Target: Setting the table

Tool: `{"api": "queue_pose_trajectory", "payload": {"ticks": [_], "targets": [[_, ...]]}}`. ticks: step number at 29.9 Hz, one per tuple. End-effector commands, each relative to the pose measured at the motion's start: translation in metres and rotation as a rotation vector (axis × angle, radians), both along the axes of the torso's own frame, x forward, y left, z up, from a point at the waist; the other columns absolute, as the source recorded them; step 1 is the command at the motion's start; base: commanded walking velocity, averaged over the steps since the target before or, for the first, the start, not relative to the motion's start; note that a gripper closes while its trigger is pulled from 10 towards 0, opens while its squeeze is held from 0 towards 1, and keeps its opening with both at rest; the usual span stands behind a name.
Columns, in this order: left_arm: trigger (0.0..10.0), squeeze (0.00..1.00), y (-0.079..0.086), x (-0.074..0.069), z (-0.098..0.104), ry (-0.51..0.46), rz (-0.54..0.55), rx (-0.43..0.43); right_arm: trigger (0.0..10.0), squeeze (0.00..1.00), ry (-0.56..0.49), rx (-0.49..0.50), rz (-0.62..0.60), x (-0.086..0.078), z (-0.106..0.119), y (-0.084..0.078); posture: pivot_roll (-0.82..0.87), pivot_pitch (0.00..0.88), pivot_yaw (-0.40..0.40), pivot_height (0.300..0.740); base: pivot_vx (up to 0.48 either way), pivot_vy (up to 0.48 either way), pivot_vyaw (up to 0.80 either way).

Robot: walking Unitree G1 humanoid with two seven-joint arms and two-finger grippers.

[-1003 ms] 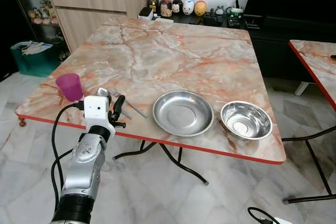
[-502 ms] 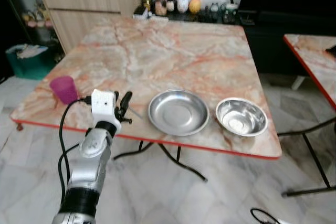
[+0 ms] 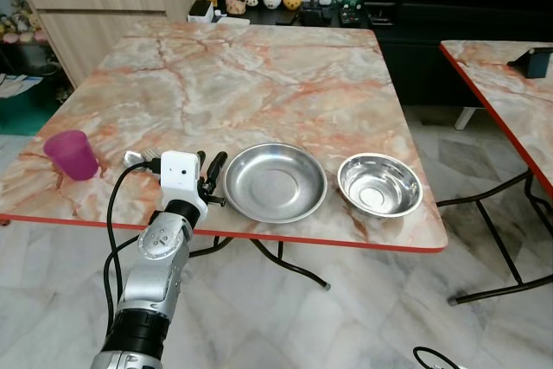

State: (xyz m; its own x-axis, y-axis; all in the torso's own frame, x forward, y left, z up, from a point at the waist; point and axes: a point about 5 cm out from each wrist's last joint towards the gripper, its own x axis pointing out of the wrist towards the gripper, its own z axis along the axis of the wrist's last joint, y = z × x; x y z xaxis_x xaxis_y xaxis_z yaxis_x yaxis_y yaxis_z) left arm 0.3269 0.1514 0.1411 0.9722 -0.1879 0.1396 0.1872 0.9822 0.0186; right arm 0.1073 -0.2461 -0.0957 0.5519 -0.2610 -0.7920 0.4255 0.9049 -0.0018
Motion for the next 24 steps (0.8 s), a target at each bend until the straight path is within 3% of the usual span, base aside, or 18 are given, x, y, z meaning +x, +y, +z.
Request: {"api": "queue_pose_trajectory", "payload": {"ticks": [1, 12, 24], "targets": [[10.0, 0.0, 0.0013, -0.002, -0.0015, -0.005, 0.008, 0.021, 10.0, 0.0, -0.001, -0.005, -0.008, -0.0017, 0.0003, -0.0023, 0.1, 0.0, -0.052, 0.715, 0.0, 0.0, 0.0], [10.0, 0.0, -0.0015, -0.0064, -0.0042, -0.006, -0.005, 0.025, 10.0, 0.0, 0.016, -0.002, 0.005, -0.007, -0.0015, -0.0007, 0.11, 0.0, -0.054, 0.715, 0.0, -0.344, 0.0], [10.0, 0.0, 0.0025, -0.0046, -0.0071, 0.017, 0.007, 0.017, 10.0, 0.0, 0.009, -0.004, 0.007, -0.0058, -0.0004, -0.0032, 0.11, 0.0, -0.069, 0.715, 0.0, 0.0, 0.0]]}}
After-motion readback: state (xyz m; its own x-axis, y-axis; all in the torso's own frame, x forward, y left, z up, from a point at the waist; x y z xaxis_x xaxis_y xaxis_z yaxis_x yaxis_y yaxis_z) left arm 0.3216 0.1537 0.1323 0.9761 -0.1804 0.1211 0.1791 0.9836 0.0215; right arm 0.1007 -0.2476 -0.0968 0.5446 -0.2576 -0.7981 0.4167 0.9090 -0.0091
